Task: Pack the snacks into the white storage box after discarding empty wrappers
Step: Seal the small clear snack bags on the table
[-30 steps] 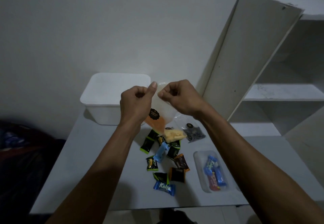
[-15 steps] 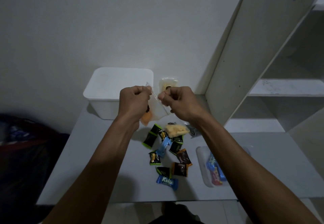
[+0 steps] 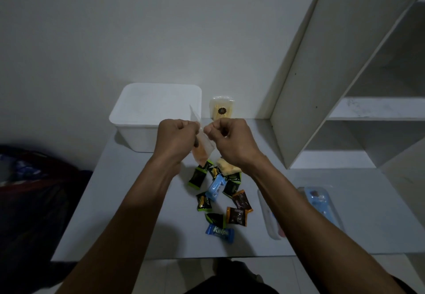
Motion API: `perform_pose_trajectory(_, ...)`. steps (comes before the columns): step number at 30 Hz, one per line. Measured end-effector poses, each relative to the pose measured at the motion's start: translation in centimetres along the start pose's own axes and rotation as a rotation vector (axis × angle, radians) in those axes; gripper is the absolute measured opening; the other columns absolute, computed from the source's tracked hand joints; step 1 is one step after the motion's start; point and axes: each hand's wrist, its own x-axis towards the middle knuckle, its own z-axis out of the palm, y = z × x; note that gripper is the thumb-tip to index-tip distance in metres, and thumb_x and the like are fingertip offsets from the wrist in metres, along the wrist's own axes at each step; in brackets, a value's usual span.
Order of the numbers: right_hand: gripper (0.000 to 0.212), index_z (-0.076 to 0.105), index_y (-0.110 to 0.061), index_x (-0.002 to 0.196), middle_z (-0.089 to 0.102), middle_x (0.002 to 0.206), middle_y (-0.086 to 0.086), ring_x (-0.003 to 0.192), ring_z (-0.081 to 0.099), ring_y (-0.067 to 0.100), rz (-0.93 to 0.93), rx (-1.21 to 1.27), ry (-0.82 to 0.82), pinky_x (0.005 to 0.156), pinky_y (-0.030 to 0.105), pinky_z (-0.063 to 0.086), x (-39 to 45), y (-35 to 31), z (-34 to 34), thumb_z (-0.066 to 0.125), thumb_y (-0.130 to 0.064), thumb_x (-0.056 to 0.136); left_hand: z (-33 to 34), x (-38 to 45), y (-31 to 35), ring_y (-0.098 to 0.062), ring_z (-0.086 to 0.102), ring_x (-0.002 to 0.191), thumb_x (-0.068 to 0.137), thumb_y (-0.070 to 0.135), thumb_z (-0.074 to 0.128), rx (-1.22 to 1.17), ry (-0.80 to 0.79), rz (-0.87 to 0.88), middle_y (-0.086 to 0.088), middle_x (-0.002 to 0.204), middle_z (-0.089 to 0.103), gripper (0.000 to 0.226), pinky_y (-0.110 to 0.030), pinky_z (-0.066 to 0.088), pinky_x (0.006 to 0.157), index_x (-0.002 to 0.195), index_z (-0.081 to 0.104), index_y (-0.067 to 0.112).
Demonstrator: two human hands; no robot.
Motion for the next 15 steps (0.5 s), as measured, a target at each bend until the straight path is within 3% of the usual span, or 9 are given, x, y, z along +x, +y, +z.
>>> perform_pose_trajectory(3,0.018,0.072,-0.014,0.084,0.069,0.074,-0.001,0.067,0.063,0.009,-0.007,-0.033,0.028,0.064,0.027,0.053,-0.2,0.0,0.4,0.064,-0.025,0.094,0.2,0.0,-0.4,-0.018,0.051,0.059,0.083,0.011,0.062,0.054,-0.017,0.016,-0.015,0.064,0.056,0.026,-0.028,0.041,0.058,0.077,0.065,-0.014)
perform_pose_trajectory(6,0.019,0.073,-0.013,0.084,0.072,0.079,0.007,0.075,0.067,0.019,0.061,-0.012,0.01,0.075,0.04,0.056,-0.5,0.5,0.4,0.065,-0.028,0.093,0.2,0.0,-0.7,-0.016,0.051,0.058,0.085,0.01,0.063,0.046,-0.02,-0.028,-0.009,0.064,0.059,0.017,-0.023,0.039,0.056,0.072,0.069,-0.001)
perform_pose_trajectory(9,0.019,0.073,-0.013,0.085,0.072,0.08,0.006,0.073,0.063,0.012,0.114,0.008,-0.061,0.079,0.041,0.057,-0.8,1.1,0.1,0.066,-0.029,0.093,0.1,-0.1,-0.9,-0.011,0.054,0.061,0.086,0.008,0.062,0.03,-0.028,-0.053,-0.002,0.066,0.061,0.016,-0.021,0.039,0.055,0.072,0.068,0.011)
perform_pose_trajectory(15,0.018,0.072,-0.016,0.081,0.066,0.07,-0.003,0.065,0.059,0.007,0.152,0.067,-0.028,0.069,0.036,0.055,-1.4,1.2,-0.3,0.064,-0.025,0.094,0.6,-0.1,-1.2,-0.008,0.054,0.062,0.085,0.008,0.061,0.032,-0.045,-0.049,-0.005,0.069,0.063,0.017,-0.025,0.041,0.06,0.076,0.071,-0.003)
